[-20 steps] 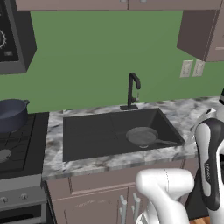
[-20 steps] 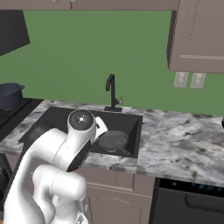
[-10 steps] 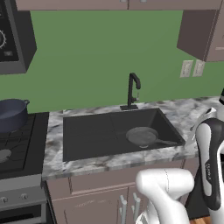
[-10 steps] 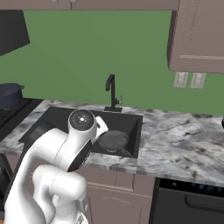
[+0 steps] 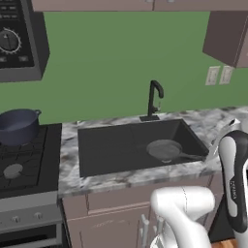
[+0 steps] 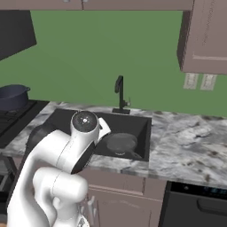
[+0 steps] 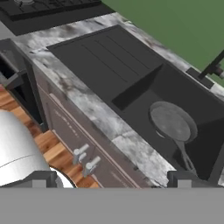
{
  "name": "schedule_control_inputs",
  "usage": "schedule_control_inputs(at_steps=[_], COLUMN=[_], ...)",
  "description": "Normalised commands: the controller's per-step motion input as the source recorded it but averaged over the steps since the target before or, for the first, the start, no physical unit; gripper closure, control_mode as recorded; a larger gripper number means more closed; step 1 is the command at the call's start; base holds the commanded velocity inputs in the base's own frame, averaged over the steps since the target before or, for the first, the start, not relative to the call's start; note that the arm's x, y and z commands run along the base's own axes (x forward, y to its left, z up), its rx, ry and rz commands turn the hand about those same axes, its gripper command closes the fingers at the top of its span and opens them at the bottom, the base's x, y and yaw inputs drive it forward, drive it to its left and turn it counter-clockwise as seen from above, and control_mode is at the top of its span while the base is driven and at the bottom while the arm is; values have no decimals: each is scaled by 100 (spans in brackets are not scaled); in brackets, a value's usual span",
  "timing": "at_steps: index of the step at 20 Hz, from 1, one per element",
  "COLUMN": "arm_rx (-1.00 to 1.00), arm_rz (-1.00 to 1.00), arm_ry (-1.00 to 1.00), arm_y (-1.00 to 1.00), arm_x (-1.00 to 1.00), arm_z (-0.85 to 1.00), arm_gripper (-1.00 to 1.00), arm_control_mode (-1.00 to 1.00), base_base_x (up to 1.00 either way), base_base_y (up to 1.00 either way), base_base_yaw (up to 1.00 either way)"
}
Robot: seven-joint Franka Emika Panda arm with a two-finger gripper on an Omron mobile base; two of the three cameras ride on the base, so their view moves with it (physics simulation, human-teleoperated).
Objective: Move the pot and pan from the stove into the sink.
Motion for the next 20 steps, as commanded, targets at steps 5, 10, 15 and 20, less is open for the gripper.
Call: schedule_control_inputs(at_steps=[5, 10, 15, 20], arm_rx=[0, 0, 0, 0], arm_rz=[0, 0, 0, 0], arm_ry=[0, 0, 0, 0], arm_y=[0, 0, 0, 0], arm_x=[0, 0, 0, 0], arm_z=[0, 0, 0, 0], arm_gripper=[-100, -100, -100, -100], arm_control_mode=[100, 100, 100, 100], base_base_x=[-22, -27, -28, -24], base_base_y=[77, 84, 78, 80], base_base_yaw=[0, 0, 0, 0])
